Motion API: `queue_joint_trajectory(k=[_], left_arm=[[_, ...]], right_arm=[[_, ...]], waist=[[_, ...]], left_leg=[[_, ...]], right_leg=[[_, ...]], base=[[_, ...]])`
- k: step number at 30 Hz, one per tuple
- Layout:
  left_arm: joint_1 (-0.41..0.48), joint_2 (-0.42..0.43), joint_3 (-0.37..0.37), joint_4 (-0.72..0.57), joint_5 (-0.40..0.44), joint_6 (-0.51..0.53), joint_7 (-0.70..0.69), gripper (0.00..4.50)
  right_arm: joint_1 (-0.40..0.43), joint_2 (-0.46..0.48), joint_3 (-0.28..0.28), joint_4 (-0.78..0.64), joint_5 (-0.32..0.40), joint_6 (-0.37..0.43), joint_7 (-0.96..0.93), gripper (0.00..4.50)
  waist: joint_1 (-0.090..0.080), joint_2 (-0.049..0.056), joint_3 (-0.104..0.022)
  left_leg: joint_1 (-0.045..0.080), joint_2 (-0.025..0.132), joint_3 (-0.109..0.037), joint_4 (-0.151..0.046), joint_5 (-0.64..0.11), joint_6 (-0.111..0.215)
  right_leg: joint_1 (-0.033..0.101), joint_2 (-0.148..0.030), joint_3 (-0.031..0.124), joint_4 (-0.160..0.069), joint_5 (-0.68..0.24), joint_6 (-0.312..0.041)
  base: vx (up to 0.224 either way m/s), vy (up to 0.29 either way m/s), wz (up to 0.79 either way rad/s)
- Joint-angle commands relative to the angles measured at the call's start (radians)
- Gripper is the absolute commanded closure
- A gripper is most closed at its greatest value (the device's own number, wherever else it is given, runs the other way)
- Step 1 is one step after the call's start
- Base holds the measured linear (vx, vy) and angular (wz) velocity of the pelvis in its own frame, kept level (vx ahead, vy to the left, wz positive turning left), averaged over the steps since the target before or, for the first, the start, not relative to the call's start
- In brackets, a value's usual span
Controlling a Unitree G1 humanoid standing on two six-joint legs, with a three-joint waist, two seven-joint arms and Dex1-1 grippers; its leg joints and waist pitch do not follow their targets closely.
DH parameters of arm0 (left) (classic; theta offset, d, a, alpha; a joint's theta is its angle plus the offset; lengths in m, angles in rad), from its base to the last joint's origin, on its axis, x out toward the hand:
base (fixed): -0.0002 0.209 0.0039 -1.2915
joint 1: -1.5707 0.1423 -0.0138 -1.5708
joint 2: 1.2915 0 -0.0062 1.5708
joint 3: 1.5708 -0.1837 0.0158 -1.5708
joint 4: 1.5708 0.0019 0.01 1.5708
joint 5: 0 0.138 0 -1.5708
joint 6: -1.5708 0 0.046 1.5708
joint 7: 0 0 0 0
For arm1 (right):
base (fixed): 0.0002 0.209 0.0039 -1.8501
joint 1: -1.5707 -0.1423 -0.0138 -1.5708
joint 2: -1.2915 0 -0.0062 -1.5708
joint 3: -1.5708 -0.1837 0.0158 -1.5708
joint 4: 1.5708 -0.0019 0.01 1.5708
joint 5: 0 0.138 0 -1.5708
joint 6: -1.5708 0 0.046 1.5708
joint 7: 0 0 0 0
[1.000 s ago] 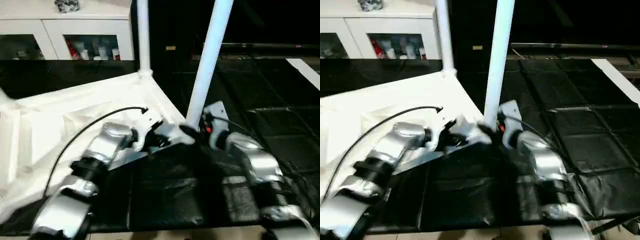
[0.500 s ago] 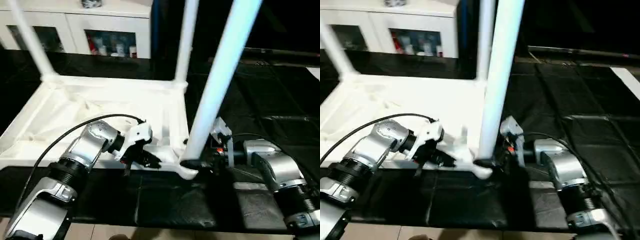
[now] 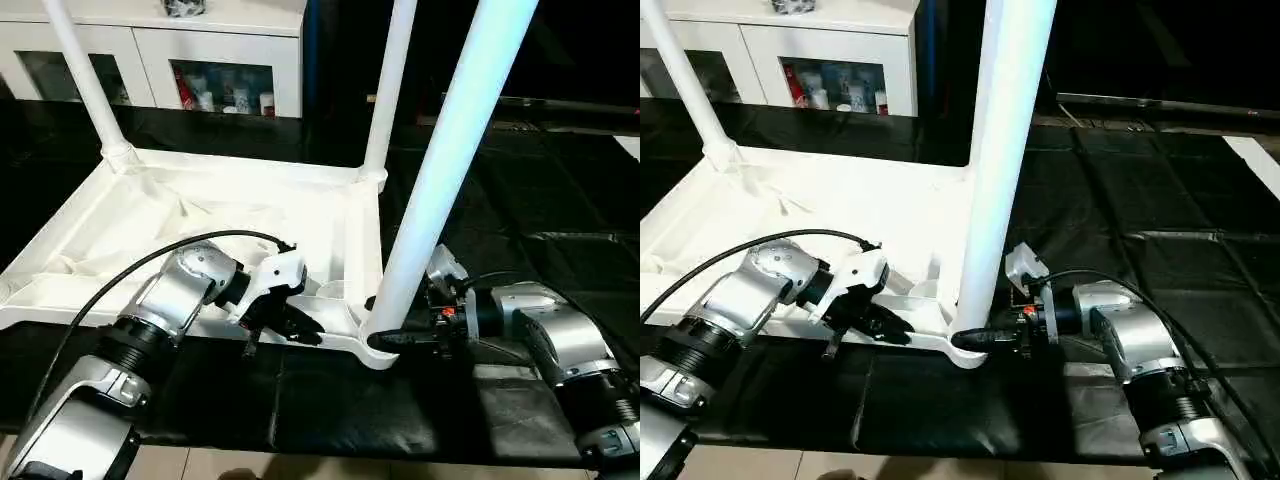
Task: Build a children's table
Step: Rotate leg to tighten
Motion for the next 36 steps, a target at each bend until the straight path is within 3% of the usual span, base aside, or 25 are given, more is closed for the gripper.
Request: queue_joint_trajectory(k=[1,2,4,7,10,11,13,15,16,18,19,20,24,30,31,32,33,34,36], left_arm=[[-0.007,-0.014,-0.018,-0.015,-0.022,-0.019,-0.048,4.5],[-0.008,-0.014,-0.017,-0.014,-0.022,-0.018,-0.045,4.5],[-0.005,-0.019,-0.015,-0.008,-0.02,-0.018,-0.026,4.5],[-0.002,-0.027,-0.006,-0.002,-0.021,-0.011,-0.003,4.5],[0.006,-0.058,0.03,0.0,-0.038,0.038,0.067,4.5],[0.007,-0.062,0.034,-0.003,-0.04,0.048,0.077,4.5],[0.01,-0.069,0.042,-0.009,-0.043,0.068,0.096,4.5],[0.006,-0.102,0.062,-0.007,-0.04,0.113,0.173,4.5],[0.001,-0.129,0.075,-0.003,-0.039,0.141,0.225,4.5],[-0.009,-0.168,0.092,0.006,-0.033,0.173,0.297,4.5],[-0.013,-0.181,0.097,0.009,-0.031,0.183,0.319,4.5],[-0.025,-0.204,0.107,0.023,-0.03,0.194,0.36,4.5],[-0.066,-0.285,0.149,0.069,-0.03,0.231,0.505,4.5],[-0.092,-0.353,0.199,0.1,-0.016,0.232,0.658,4.5],[-0.093,-0.356,0.203,0.1,-0.018,0.233,0.663,4.5],[-0.093,-0.356,0.204,0.098,-0.02,0.236,0.663,4.5],[-0.09,-0.347,0.196,0.096,-0.012,0.226,0.654,4.5],[-0.089,-0.345,0.194,0.096,-0.011,0.225,0.652,4.5],[-0.073,-0.317,0.176,0.094,-0.001,0.207,0.611,4.5]], right_arm=[[0.002,-0.016,-0.002,-0.019,0.012,0.005,0.0,1.61],[0.002,-0.016,-0.002,-0.02,0.013,0.006,0.002,1.61],[0.008,-0.017,-0.003,-0.026,0.017,0.01,0.006,1.79],[0.019,-0.012,-0.003,-0.039,0.025,0.021,0.004,1.98],[0.059,0.015,-0.014,-0.107,0.067,0.077,-0.025,2.11],[0.066,0.023,-0.017,-0.119,0.07,0.083,-0.042,2.14],[0.079,0.043,-0.023,-0.139,0.073,0.091,-0.081,2.18],[0.077,0.123,-0.032,-0.116,0.015,0.071,-0.252,2.21],[0.062,0.174,-0.035,-0.082,-0.027,0.066,-0.363,2.23],[0.036,0.242,-0.04,-0.034,-0.075,0.061,-0.505,2.25],[0.028,0.262,-0.043,-0.023,-0.086,0.062,-0.543,2.31],[0.008,0.294,-0.057,0.003,-0.093,0.067,-0.602,2.32],[-0.054,0.383,-0.076,0.085,-0.126,0.056,-0.771,2.42],[-0.105,0.456,-0.064,0.148,-0.181,0.024,-0.846,2.43],[-0.104,0.46,-0.064,0.147,-0.177,0.023,-0.843,2.43],[-0.103,0.464,-0.066,0.143,-0.172,0.024,-0.844,1.95],[-0.097,0.461,-0.068,0.136,-0.165,0.017,-0.83,1.83],[-0.096,0.46,-0.068,0.136,-0.164,0.015,-0.828,1.83],[-0.072,0.427,-0.064,0.125,-0.166,-0.023,-0.786,1.46]], waist=[[-0.005,-0.007,-0.075],[-0.004,0.0,-0.075],[-0.006,-0.006,-0.075],[-0.006,-0.007,-0.072],[-0.004,-0.014,-0.07],[0.0,-0.006,-0.07],[-0.004,-0.008,-0.07],[-0.012,-0.008,-0.067],[-0.015,0.003,-0.065],[-0.039,-0.003,-0.063],[-0.045,-0.004,-0.063],[-0.052,0.005,-0.065],[-0.076,-0.001,-0.066],[-0.072,-0.007,-0.07],[-0.07,-0.003,-0.07],[-0.069,0.001,-0.07],[-0.07,-0.002,-0.069],[-0.069,0.006,-0.069],[-0.07,0.002,-0.067]], left_leg=[[0.001,0.004,0.019,-0.06,-0.104,0.062],[0.002,0.004,0.018,-0.06,-0.106,0.061],[0.002,0.004,0.018,-0.06,-0.109,0.06],[0.003,0.005,0.019,-0.062,-0.121,0.057],[0.004,0.005,0.019,-0.063,-0.137,0.053],[0.006,0.005,0.018,-0.063,-0.136,0.05],[0.003,0.005,0.017,-0.066,-0.14,0.044],[0.001,0.002,0.015,-0.07,-0.164,0.027],[0.002,0.001,0.014,-0.071,-0.18,0.017],[-0.006,-0.006,0.007,-0.079,-0.201,-0.028],[-0.008,-0.006,0.005,-0.081,-0.205,-0.034],[-0.002,-0.006,0.004,-0.08,-0.209,-0.035],[-0.005,-0.012,0.009,-0.073,-0.198,-0.016],[-0.003,-0.009,0.011,-0.07,-0.169,0.011],[-0.002,-0.008,0.011,-0.071,-0.159,0.02],[-0.002,-0.008,0.011,-0.071,-0.158,0.022],[-0.002,-0.009,0.012,-0.071,-0.164,0.026],[-0.001,-0.009,0.011,-0.072,-0.17,0.025],[0.0,-0.008,0.012,-0.073,-0.199,0.023]], right_leg=[[0.064,-0.033,0.017,-0.052,-0.067,-0.272],[0.063,-0.034,0.016,-0.052,-0.067,-0.274],[0.064,-0.033,0.016,-0.053,-0.069,-0.274],[0.062,-0.033,0.017,-0.056,-0.098,-0.268],[0.062,-0.034,0.018,-0.061,-0.136,-0.257],[0.06,-0.035,0.019,-0.059,-0.141,-0.255],[0.061,-0.034,0.019,-0.062,-0.148,-0.246],[0.058,-0.036,0.018,-0.068,-0.205,-0.227],[0.055,-0.036,0.018,-0.07,-0.234,-0.22],[0.062,-0.038,0.014,-0.079,-0.351,-0.167],[0.064,-0.037,0.013,-0.08,-0.368,-0.158],[0.06,-0.036,0.015,-0.081,-0.355,-0.157],[0.059,-0.029,0.016,-0.082,-0.294,-0.183],[0.06,-0.029,0.017,-0.08,-0.226,-0.205],[0.063,-0.028,0.018,-0.076,-0.19,-0.212],[0.062,-0.028,0.018,-0.076,-0.18,-0.215],[0.062,-0.028,0.018,-0.077,-0.177,-0.218],[0.062,-0.029,0.018,-0.077,-0.181,-0.219],[0.061,-0.031,0.018,-0.084,-0.223,-0.21]], base=[[0.0,0.0,0.0],[0.0,0.0,0.0],[0.0,0.0,0.0],[0.0,0.0,0.0],[0.0,0.0,0.0],[0.0,0.0,0.0],[0.0,0.0,0.0],[0.0,0.0,0.0],[0.0,0.0,0.0],[0.0,0.0,0.0],[0.0,0.0,0.0],[0.0,0.0,0.0],[0.0,0.0,0.0],[0.0,0.0,0.0],[0.0,0.0,0.0],[0.0,0.0,0.0],[0.0,0.0,0.0],[0.0,0.0,0.0],[0.0,0.0,0.0]])
